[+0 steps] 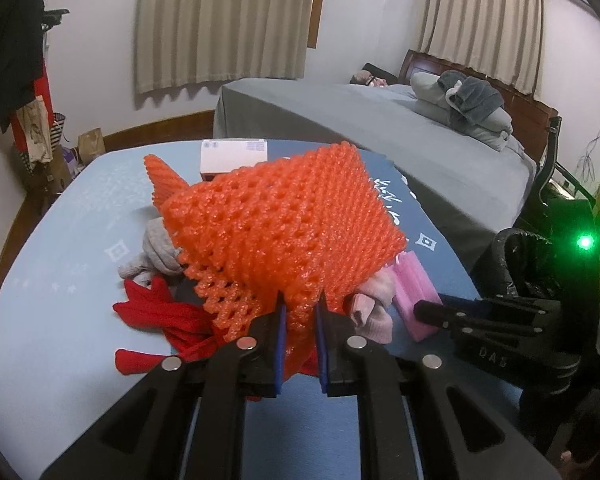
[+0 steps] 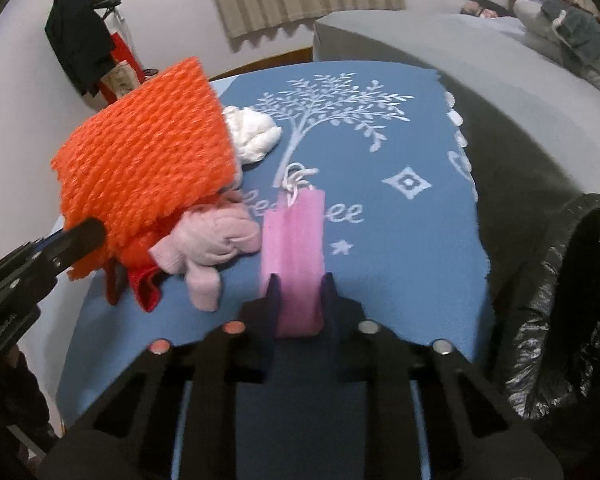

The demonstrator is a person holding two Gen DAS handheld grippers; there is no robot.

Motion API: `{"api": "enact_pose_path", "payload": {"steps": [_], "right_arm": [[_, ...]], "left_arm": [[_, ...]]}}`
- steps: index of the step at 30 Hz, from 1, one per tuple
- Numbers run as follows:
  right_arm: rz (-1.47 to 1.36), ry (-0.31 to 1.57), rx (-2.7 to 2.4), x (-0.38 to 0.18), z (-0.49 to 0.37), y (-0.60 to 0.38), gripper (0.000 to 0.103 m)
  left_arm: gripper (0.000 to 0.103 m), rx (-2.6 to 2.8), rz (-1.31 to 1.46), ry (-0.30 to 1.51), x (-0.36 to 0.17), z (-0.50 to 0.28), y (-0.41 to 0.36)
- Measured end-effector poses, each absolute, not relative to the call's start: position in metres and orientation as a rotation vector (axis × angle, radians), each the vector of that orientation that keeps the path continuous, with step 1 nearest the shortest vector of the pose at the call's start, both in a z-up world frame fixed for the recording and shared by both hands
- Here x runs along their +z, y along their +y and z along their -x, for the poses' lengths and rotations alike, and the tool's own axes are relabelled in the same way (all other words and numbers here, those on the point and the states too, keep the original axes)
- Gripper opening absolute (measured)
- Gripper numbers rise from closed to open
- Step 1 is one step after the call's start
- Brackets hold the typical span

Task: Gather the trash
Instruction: 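Carry both items over the black bin and open both tools to drop them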

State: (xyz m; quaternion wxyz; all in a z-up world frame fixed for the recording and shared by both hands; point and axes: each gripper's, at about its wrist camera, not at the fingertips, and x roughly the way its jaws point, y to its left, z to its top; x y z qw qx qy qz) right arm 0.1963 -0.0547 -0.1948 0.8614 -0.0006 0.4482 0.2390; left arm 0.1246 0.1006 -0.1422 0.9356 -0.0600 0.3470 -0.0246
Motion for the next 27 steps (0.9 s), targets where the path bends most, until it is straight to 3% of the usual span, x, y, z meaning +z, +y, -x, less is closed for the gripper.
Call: {"api": "enact_pose_path", "payload": {"steps": [4, 17, 27], "right_arm": [[0.008, 0.925, 0.519, -0.186, -0.192, -0.055, 0.006], [-0.060, 0.762, 0.469, -0.111, -0.170, -0.108, 0.005], [-0.119, 0.688, 0.315, -0.080, -0.140, -0.190, 0.005]], "left_arm": [[0.013, -0.060, 0.127, 0.695, -0.140, -0.123, 0.102], [0.013, -0.122, 0.128, 0.612, -0.103, -0.118, 0.080], [0.013, -0.272, 0.061, 0.594, -0.086, -0.130, 0.007]]}}
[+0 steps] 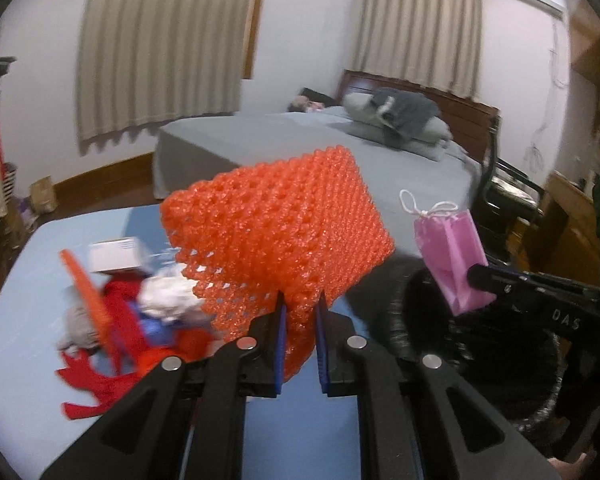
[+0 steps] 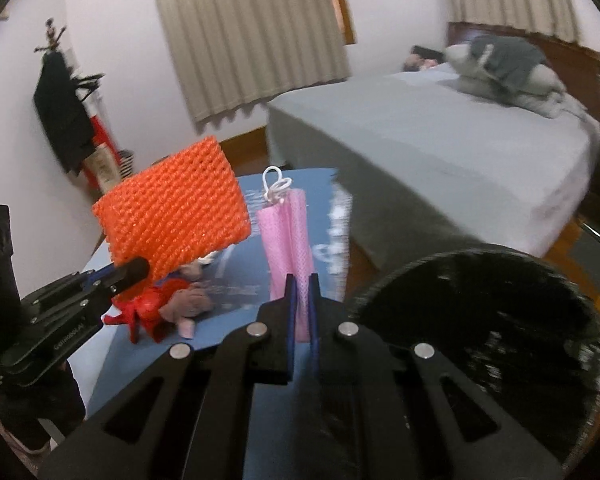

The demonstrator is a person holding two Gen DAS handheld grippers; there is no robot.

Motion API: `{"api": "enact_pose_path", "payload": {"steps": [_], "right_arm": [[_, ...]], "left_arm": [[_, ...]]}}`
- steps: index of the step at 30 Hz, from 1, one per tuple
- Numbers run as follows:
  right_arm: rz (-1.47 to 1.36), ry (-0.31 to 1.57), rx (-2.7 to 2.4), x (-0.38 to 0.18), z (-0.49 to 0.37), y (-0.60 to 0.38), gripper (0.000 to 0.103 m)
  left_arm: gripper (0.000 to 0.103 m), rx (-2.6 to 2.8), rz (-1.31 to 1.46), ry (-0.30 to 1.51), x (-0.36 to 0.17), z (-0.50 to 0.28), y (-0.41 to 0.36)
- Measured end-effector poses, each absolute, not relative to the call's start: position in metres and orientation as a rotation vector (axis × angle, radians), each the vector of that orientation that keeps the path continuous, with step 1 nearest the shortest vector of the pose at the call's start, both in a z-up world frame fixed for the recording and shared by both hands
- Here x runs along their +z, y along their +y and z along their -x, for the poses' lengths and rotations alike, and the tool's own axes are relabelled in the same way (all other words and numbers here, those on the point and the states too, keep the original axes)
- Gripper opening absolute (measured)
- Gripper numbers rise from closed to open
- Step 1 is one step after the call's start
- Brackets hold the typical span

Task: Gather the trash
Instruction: 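Carry both items over the black bin and open both tools to drop them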

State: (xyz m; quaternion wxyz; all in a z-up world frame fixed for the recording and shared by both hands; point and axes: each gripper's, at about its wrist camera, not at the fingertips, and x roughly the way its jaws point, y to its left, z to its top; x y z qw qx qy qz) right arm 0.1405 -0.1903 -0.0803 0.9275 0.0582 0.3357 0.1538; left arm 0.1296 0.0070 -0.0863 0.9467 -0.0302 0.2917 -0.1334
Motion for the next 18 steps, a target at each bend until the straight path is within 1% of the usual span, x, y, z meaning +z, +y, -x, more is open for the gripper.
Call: {"api": "enact_pose_path", "payload": {"steps": [6, 16, 17, 18], "right_arm": [[-0.138, 0.670, 0.171, -0.080, -0.119, -0.252, 0.005], [-0.149, 0.654, -0.001, -0.091, -0.093, -0.322, 0.006], [-0.153, 0.655, -0.012, -0.092, -0.092, -0.325, 0.006], [-0.156, 0.657, -0.026, -0.094, -0.091, -0.330, 0.008]], "left_arm": [[0.013, -0.391, 0.031, 0.597, -0.084, -0.136, -0.056], [0.013, -0.573, -0.022, 0.621, -0.087, -0.136, -0.143], [0.014, -0.586, -0.024, 0.628, -0.088, -0.136, -0.148], [0.017, -0.607, -0.026, 0.641, -0.089, -0.136, -0.156]]}}
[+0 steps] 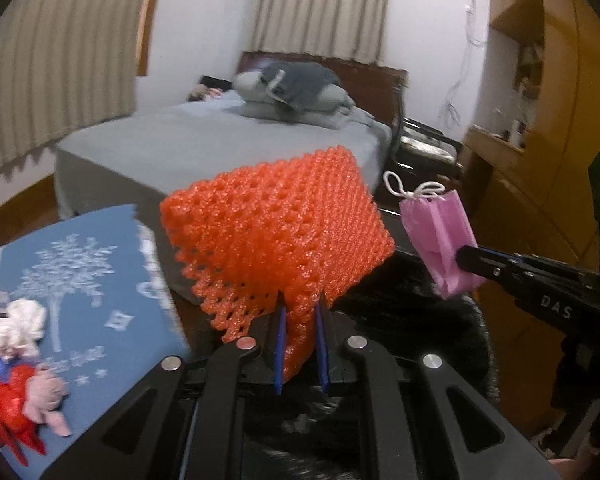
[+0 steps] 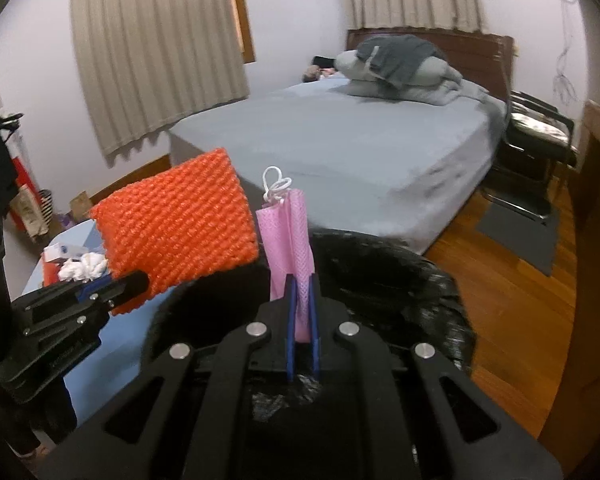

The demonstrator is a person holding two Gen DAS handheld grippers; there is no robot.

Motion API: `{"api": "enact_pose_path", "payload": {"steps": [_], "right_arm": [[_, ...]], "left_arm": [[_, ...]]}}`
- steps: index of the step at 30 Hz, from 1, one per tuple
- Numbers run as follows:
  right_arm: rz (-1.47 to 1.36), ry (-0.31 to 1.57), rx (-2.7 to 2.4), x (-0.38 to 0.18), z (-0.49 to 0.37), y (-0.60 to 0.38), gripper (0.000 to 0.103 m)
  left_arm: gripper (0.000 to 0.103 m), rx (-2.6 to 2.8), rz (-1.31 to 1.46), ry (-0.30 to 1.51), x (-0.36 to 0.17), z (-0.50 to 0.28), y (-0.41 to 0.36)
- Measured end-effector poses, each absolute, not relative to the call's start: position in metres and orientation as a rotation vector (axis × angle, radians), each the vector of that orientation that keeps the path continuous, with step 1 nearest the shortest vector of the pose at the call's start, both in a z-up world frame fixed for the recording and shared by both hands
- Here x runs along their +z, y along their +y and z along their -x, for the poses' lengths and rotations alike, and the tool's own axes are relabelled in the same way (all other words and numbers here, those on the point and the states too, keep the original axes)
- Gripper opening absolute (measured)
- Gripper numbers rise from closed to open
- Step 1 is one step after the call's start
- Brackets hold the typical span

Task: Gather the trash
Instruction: 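Carry both items over the black bin and open both tools to drop them, then grasp the red cloth with the left tool while the right tool grasps the pink sock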

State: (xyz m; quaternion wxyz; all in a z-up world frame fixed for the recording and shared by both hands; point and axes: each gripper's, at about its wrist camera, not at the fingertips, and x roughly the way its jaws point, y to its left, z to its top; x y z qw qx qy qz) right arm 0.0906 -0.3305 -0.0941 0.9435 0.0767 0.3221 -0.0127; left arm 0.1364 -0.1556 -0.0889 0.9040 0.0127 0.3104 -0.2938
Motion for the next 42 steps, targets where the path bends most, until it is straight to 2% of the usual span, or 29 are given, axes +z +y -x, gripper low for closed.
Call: {"api": "enact_pose_path", "payload": {"steps": [1, 3, 5, 6, 9, 11, 13, 19, 25, 37, 40, 42], "right_arm": [[-0.160, 0.659, -0.037, -0.096, -0.089, -0.336, 0.010], [-0.169, 0.666, -0.056, -0.102, -0.086, -0.344, 0.011], [-0.175, 0.671, -0.066, -0.104, -0.086, -0.350, 0.012], [-0.174, 0.674, -0.070, -0.106, -0.085, -0.351, 0.016], [-0.170, 0.676, -0.076, -0.108, -0.083, -0.352, 0.022], [-0.171, 0.673, -0.076, -0.109, -0.084, -0.352, 0.034], [-0.161, 0.662, -0.087, -0.109, -0.084, -0.350, 0.060], [-0.140, 0.631, -0.079, -0.099, -0.081, -0.336, 0.088], [-0.095, 0.579, -0.009, -0.082, -0.089, -0.292, 0.097], [-0.084, 0.566, 0.247, -0.087, -0.138, -0.168, 0.098], [-0.058, 0.570, 0.277, -0.097, -0.146, -0.141, 0.098], [-0.047, 0.581, 0.296, -0.106, -0.152, -0.123, 0.098]], "left_arm": [[0.019, -0.616, -0.027, 0.649, -0.090, -0.136, -0.161], [0.040, -0.639, -0.029, 0.669, -0.093, -0.138, -0.166], [0.049, -0.639, -0.039, 0.680, -0.095, -0.137, -0.168], [0.053, -0.637, -0.045, 0.690, -0.097, -0.136, -0.168], [0.055, -0.617, -0.043, 0.702, -0.101, -0.135, -0.162], [0.057, -0.596, -0.046, 0.697, -0.102, -0.136, -0.154], [0.062, -0.574, -0.047, 0.682, -0.101, -0.136, -0.144], [0.080, -0.474, -0.028, 0.608, -0.085, -0.134, -0.109], [0.088, -0.344, -0.013, 0.542, -0.072, -0.130, -0.059], [0.089, -0.028, 0.016, 0.570, -0.099, -0.120, 0.070], [0.085, 0.029, 0.032, 0.591, -0.112, -0.117, 0.099], [0.076, 0.047, 0.042, 0.619, -0.124, -0.116, 0.114]]}}
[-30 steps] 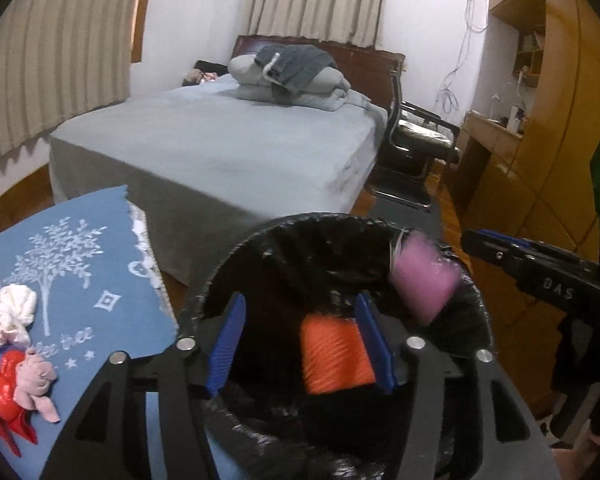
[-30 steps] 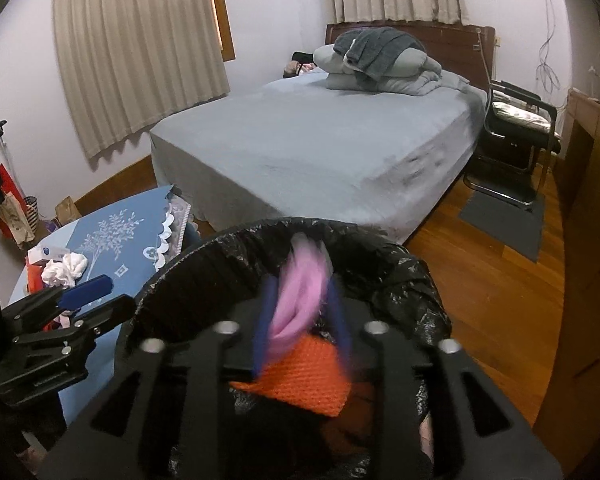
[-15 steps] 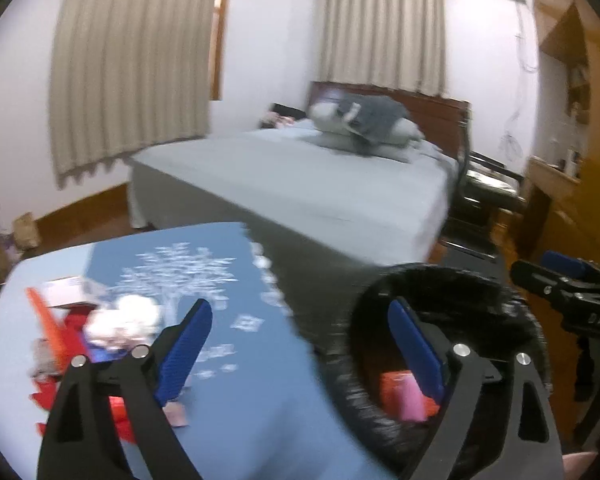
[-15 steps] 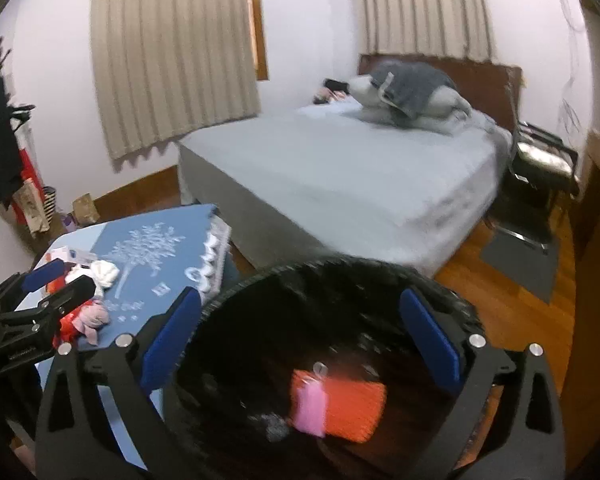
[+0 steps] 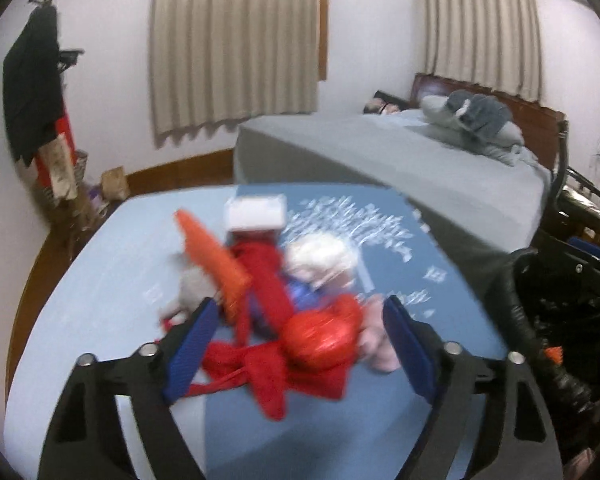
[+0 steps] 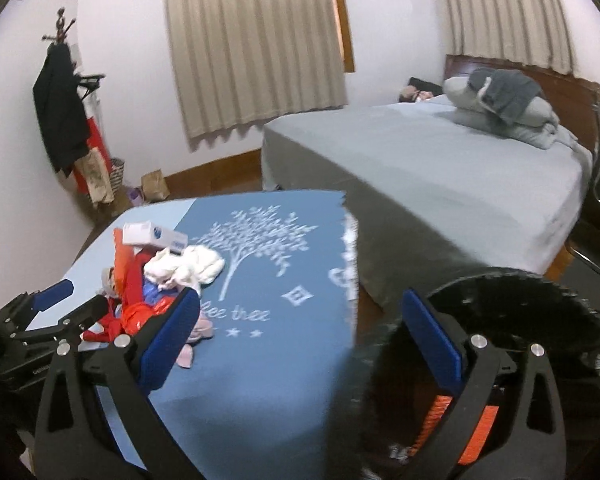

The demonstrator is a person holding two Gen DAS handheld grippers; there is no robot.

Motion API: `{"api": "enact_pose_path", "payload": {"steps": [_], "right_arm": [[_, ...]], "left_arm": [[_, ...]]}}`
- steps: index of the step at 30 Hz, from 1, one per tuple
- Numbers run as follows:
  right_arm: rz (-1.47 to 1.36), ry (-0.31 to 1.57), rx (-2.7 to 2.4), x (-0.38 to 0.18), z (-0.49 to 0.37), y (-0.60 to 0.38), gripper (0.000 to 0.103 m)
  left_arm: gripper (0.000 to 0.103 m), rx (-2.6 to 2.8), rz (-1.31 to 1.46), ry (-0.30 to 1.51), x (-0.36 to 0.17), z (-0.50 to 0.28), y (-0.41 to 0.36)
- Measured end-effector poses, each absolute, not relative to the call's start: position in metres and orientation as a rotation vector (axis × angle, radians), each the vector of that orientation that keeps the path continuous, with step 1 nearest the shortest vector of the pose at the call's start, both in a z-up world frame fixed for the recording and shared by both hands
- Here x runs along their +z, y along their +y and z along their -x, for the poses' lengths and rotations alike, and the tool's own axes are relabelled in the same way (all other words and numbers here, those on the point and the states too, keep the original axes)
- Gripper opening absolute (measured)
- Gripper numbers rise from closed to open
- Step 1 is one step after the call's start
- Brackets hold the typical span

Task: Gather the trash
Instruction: 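Grasp the red cloth with the left tool while the right tool grasps the pink sock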

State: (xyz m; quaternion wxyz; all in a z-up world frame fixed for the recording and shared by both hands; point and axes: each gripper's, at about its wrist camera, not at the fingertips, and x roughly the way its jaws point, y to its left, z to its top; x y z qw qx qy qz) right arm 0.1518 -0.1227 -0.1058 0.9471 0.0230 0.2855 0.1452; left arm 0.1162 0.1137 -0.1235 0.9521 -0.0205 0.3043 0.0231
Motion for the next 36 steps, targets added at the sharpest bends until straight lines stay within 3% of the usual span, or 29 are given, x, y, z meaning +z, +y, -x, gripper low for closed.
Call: {"api": "enact_pose_path", "payload": {"steps": [8, 31, 34, 36], "right_arm": [[-0.009, 0.639, 0.349, -0.137, -0.162, -0.080, 0.098], [0.017, 0.707, 0.385, -0.158, -0.171, -0.061, 0.098], [0.014, 0.714, 0.385, -0.160, -0.172, -0.060, 0.098], [0.012, 0.725, 0.388, -0.162, -0.173, -0.059, 0.098]], "left_arm": [[0.065, 0.044, 0.070, 0.700, -0.158, -0.120, 0.130], [0.061, 0.096, 0.166, 0.829, -0.192, -0.133, 0.169], [0.050, 0.104, 0.158, 0.852, -0.194, -0.138, 0.168], [0.032, 0.095, 0.151, 0.856, -0.194, -0.141, 0.166]]}}
